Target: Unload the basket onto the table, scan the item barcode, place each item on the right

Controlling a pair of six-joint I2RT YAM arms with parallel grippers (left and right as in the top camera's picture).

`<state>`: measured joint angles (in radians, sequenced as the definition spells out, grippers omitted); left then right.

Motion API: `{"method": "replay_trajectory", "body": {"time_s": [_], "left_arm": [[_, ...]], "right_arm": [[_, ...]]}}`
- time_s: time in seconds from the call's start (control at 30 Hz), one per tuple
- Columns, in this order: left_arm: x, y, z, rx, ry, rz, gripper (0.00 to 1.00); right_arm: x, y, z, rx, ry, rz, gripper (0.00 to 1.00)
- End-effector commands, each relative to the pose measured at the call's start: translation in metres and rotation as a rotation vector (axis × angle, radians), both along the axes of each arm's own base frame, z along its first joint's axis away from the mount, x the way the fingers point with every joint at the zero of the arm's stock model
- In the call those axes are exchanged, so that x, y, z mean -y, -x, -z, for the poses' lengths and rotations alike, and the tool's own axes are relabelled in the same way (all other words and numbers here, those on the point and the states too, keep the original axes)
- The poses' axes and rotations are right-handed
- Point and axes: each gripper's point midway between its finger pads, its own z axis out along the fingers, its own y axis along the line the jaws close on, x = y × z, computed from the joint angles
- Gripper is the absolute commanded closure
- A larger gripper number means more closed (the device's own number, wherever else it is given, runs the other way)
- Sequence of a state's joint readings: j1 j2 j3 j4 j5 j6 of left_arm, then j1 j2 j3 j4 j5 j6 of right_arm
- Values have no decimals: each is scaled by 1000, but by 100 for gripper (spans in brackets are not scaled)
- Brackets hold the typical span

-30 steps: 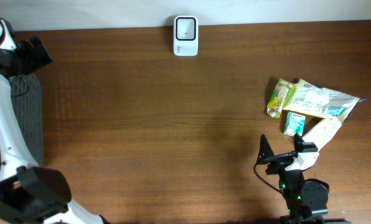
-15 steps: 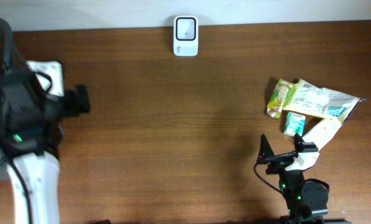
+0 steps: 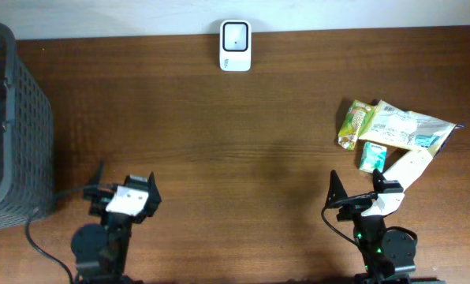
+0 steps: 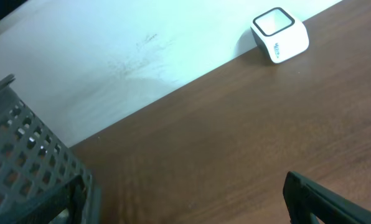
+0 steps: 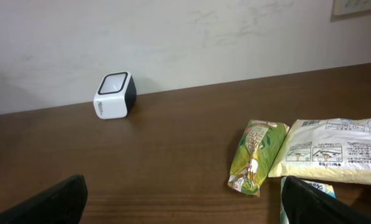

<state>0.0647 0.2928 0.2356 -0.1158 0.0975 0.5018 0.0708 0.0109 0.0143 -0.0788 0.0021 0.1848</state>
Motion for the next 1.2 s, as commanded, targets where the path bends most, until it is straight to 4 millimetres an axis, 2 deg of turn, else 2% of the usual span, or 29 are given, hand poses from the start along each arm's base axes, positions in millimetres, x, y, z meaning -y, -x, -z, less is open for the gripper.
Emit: {"method": "replay_trajectory", "body": {"time_s": [0.0, 0.23, 0.33, 0.63, 0.87, 1.17], "left_arm": [[0, 7, 21, 21, -18, -2, 1], [-2, 10, 44, 56, -22, -17, 1], [-2, 12, 34, 103, -25, -17, 1], [-2, 11, 34, 105, -25, -16, 1], [28, 13, 34, 107, -19, 105, 1], [29, 13, 34, 106, -19, 110, 1]], "right_arm": [[3, 0, 3, -4, -2, 15, 1], [3, 0, 3, -4, -2, 15, 1], [3, 0, 3, -4, -2, 15, 1], [3, 0, 3, -4, -2, 15, 1], [3, 0, 3, -4, -2, 15, 1], [3, 0, 3, -4, -2, 15, 1]]}}
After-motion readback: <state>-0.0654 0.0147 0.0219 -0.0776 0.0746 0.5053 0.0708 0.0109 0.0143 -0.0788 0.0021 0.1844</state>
